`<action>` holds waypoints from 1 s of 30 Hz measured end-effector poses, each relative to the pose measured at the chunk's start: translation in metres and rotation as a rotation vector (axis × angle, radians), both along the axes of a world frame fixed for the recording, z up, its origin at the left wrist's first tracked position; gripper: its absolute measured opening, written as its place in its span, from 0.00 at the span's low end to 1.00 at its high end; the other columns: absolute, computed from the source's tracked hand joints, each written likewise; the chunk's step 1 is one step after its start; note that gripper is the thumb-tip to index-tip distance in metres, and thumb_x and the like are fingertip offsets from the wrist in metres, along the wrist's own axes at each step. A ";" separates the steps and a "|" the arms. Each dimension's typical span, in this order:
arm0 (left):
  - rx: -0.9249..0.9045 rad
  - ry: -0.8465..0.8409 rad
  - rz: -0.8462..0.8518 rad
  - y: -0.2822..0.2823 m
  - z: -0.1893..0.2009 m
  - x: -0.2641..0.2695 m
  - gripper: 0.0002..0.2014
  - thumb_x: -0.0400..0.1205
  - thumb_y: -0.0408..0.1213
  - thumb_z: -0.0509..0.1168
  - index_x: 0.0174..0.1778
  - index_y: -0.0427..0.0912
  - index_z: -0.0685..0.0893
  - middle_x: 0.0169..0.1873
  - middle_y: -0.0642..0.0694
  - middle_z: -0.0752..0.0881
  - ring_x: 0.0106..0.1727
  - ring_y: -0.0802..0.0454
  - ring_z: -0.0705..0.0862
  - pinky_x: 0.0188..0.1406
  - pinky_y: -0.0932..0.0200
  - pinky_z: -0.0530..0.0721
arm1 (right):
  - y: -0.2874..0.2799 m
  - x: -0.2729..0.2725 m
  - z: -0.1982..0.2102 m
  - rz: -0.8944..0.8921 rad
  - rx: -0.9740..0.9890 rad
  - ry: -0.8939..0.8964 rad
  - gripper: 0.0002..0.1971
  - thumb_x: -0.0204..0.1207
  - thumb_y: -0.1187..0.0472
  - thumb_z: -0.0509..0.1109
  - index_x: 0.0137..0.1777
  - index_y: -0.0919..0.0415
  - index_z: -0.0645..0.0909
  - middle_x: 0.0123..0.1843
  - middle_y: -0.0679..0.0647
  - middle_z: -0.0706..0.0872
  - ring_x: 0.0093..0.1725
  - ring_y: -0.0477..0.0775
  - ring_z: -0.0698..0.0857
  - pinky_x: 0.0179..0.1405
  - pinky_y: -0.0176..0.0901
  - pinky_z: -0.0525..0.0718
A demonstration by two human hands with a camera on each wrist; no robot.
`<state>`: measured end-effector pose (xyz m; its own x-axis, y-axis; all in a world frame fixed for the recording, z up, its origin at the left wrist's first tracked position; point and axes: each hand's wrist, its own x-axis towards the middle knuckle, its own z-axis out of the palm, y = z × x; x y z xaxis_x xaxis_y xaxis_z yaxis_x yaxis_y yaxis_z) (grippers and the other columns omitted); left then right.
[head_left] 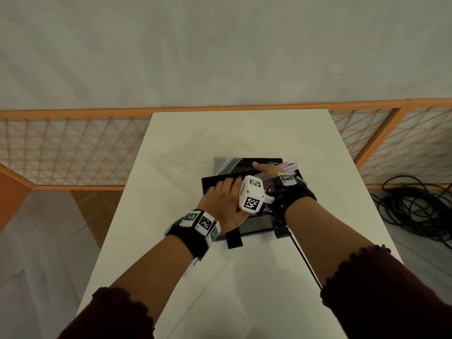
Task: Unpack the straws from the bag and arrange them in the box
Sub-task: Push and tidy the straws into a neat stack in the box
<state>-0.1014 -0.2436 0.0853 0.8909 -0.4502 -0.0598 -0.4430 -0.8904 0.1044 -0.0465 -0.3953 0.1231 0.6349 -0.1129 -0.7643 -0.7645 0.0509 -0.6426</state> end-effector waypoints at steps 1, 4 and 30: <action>-0.001 -0.008 -0.009 0.000 0.001 -0.001 0.43 0.75 0.65 0.49 0.81 0.39 0.55 0.71 0.42 0.70 0.67 0.44 0.73 0.62 0.51 0.74 | 0.002 -0.001 0.000 -0.005 0.021 0.008 0.18 0.80 0.52 0.66 0.52 0.70 0.76 0.34 0.61 0.78 0.30 0.57 0.76 0.28 0.45 0.72; 0.015 -0.004 -0.038 0.003 0.005 -0.002 0.43 0.77 0.55 0.61 0.82 0.37 0.51 0.75 0.40 0.65 0.73 0.43 0.67 0.70 0.50 0.69 | 0.007 -0.008 -0.001 0.002 0.050 0.024 0.17 0.78 0.55 0.69 0.36 0.68 0.74 0.24 0.60 0.83 0.26 0.58 0.82 0.27 0.40 0.80; -0.208 0.051 0.034 0.003 0.012 0.000 0.43 0.77 0.51 0.66 0.82 0.42 0.49 0.80 0.44 0.55 0.78 0.44 0.58 0.75 0.46 0.61 | 0.015 -0.013 0.014 -0.186 -0.112 -0.165 0.13 0.67 0.64 0.76 0.48 0.69 0.79 0.46 0.62 0.82 0.42 0.63 0.85 0.34 0.46 0.81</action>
<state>-0.1011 -0.2408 0.0975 0.9041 -0.4270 -0.0136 -0.4023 -0.8617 0.3092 -0.0593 -0.3799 0.1372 0.7102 -0.3171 -0.6286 -0.6333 0.1022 -0.7671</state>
